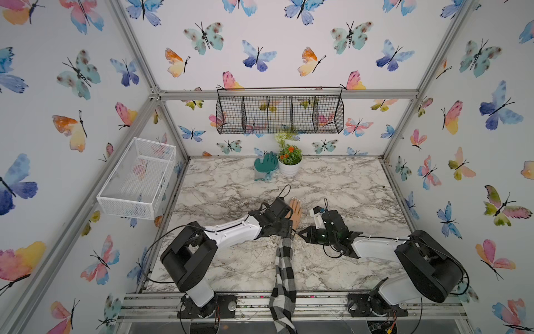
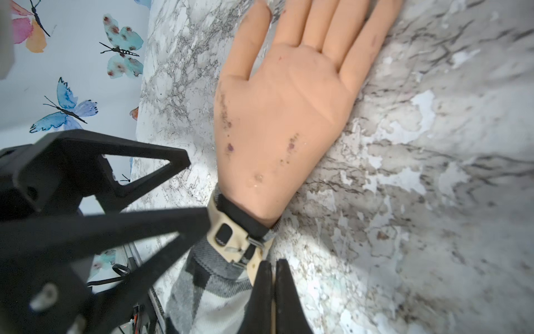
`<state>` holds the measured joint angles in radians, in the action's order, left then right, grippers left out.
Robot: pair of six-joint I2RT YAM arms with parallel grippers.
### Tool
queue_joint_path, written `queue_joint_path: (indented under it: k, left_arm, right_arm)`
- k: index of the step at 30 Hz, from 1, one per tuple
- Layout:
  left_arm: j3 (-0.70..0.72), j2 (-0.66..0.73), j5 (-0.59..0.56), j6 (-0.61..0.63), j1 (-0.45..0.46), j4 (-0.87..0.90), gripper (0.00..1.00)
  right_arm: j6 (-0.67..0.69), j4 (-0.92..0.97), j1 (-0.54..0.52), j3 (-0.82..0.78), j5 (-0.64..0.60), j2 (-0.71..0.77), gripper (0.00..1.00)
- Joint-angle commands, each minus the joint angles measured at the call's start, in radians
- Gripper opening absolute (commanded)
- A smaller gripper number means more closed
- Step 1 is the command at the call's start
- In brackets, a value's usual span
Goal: Take off the watch
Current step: Untie the watch from the hand.
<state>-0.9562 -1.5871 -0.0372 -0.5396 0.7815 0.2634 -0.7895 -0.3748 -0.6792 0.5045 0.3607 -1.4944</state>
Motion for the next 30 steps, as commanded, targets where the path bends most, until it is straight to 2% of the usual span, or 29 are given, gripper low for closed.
queue_joint_path:
  k: [1,4,8,9,11,13,16,21,25,28,30]
  left_arm:
    - [0.047,0.056,0.144,-0.093,-0.087,-0.098,0.84]
    - [0.073,0.05,0.182,-0.098,-0.123,-0.117,0.84]
    - [0.116,0.051,0.243,-0.092,-0.128,-0.182,0.83]
    - [0.131,0.057,0.26,-0.095,-0.127,-0.206,0.83]
    - [0.141,0.06,0.275,-0.098,-0.126,-0.224,0.83]
    - [0.154,0.063,0.289,-0.1,-0.125,-0.245,0.83]
    - [0.173,0.063,0.293,-0.109,-0.125,-0.263,0.82]
    - [0.193,0.052,0.325,-0.122,-0.122,-0.312,0.82]
    - [0.2,0.041,0.352,-0.124,-0.115,-0.34,0.82]
    - [0.205,0.031,0.363,-0.123,-0.102,-0.347,0.81]
    - [0.205,0.023,0.372,-0.12,-0.094,-0.354,0.81]
  right_arm:
    - [-0.002,0.054,-0.004,0.047,0.04,0.013,0.02]
    - [0.001,0.072,-0.005,0.098,0.06,0.008,0.02]
    - [0.01,0.096,-0.005,0.176,0.087,-0.009,0.06]
    - [0.013,0.1,-0.005,0.198,0.098,-0.015,0.11]
    - [0.012,0.111,-0.005,0.23,0.107,-0.015,0.29]
    - [0.004,0.112,-0.004,0.239,0.094,0.006,0.4]
    - [0.006,0.15,-0.004,0.232,0.045,0.05,0.46]
    - [-0.054,0.111,-0.002,0.101,-0.014,0.137,0.51]
    - [-0.144,-0.062,0.001,-0.074,-0.026,0.196,0.57]
    - [-0.234,-0.251,0.01,-0.222,-0.043,0.224,0.7]
    - [-0.273,-0.359,0.019,-0.291,-0.034,0.216,0.74]
